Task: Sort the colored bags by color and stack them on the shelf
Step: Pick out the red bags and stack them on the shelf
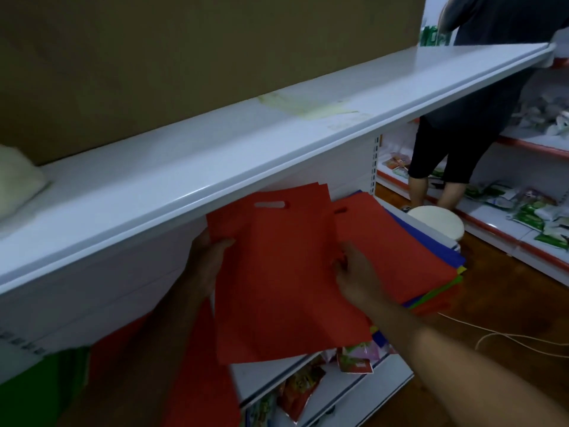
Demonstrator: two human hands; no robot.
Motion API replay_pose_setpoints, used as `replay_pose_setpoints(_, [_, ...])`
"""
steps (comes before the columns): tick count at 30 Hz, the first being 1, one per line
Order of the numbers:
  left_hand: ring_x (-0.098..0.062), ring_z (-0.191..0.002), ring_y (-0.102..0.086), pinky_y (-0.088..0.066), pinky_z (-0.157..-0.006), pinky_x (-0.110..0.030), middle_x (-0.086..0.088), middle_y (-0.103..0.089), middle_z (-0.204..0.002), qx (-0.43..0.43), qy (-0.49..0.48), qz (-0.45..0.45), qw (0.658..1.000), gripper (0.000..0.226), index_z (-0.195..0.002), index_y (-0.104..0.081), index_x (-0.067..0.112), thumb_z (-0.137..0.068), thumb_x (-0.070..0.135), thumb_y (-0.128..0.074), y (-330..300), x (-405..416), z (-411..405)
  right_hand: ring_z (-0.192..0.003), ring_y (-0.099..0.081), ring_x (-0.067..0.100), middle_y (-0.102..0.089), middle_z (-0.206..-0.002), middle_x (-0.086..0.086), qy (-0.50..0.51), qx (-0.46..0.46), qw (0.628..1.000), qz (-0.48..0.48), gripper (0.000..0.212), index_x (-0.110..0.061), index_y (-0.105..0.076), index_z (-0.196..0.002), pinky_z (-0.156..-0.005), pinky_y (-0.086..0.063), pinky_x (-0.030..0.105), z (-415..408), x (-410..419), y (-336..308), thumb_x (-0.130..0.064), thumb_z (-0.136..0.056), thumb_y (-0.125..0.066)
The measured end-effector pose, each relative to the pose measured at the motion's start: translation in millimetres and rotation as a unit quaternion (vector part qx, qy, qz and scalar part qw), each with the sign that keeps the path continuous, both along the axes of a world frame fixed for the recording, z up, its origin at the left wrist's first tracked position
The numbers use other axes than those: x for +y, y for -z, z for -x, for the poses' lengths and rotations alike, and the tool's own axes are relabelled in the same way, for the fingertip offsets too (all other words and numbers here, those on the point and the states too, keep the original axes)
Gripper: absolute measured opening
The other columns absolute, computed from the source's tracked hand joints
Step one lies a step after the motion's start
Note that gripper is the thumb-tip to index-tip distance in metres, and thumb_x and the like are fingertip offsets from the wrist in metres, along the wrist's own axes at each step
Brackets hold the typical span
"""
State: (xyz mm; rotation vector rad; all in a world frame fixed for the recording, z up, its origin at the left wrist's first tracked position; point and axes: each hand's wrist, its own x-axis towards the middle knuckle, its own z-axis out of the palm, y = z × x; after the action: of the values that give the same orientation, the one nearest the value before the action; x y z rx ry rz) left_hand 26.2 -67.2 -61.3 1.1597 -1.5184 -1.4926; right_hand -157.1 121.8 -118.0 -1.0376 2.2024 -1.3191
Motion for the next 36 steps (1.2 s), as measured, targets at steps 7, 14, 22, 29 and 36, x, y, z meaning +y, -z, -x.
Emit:
replay_pose_setpoints(7, [-0.022, -0.09, -0.07, -0.056, -0.082, -0.04, -0.002, -0.073, -0.098, -0.047, -0.027, 0.059, 0.997, 0.03, -0.098, -0.068, 0.033, -0.082, 0.008, -0.068, -17.6, 7.0, -69.5, -0.111, -0.058, 0.022, -0.06, -0.125, 0.005, -0.036, 0.065, 0.997, 0.024, 0.041, -0.011, -0.046, -0.139, -0.082, -0.032, 0.012, -45.7, -17.0, -13.8, -0.008, -0.099, -0.047])
replay_pose_setpoints(14, [-0.021, -0.084, -0.067, -0.054, -0.069, -0.03, -0.005, -0.07, -0.098, -0.065, -0.074, 0.089, 0.991, 0.036, -0.11, -0.063, 0.02, -0.077, 0.005, -0.069, -34.9, 38.2, -109.7, -0.115, -0.059, 0.031, -0.06, -0.13, 0.014, -0.064, 0.073, 0.995, 0.038, 0.044, -0.009, -0.049, -0.138, -0.085, -0.034, 0.016, -73.9, -10.2, -19.2, -0.005, -0.094, -0.053])
replay_pose_setpoints(22, [-0.025, -0.112, -0.059, -0.05, -0.089, -0.035, -0.005, -0.059, -0.123, -0.177, -0.13, 0.17, 0.961, 0.066, -0.138, -0.045, 0.02, -0.079, 0.021, -0.074, -30.7, 32.7, -164.3, -0.113, -0.059, 0.025, -0.062, -0.123, 0.008, -0.077, 0.024, 0.995, 0.063, 0.04, -0.01, -0.049, -0.129, -0.087, -0.038, 0.019, -126.9, -13.5, -33.1, -0.006, -0.09, -0.059])
replay_pose_setpoints(29, [-0.025, -0.114, -0.057, -0.05, -0.096, -0.041, -0.009, -0.056, -0.133, -0.247, -0.164, 0.195, 0.935, 0.055, -0.134, -0.051, 0.021, -0.083, 0.019, -0.072, -22.1, 29.3, -213.4, -0.098, -0.06, 0.014, -0.062, -0.109, -0.002, -0.135, 0.016, 0.99, 0.026, 0.019, -0.016, -0.06, -0.112, -0.08, -0.047, 0.023, -165.7, -22.9, -28.9, -0.017, -0.093, -0.059])
replay_pose_setpoints(36, [-0.026, -0.107, -0.061, -0.052, -0.092, -0.04, -0.008, -0.055, -0.134, -0.269, -0.152, 0.113, 0.944, 0.065, -0.139, -0.048, 0.017, -0.077, 0.021, -0.067, -8.0, 30.8, -241.7, -0.086, -0.063, 0.022, -0.057, -0.117, 0.017, -0.223, -0.036, 0.974, -0.023, 0.029, 0.004, -0.06, -0.116, -0.064, -0.051, 0.018, -195.8, -33.6, -23.8, -0.008, -0.09, -0.061])
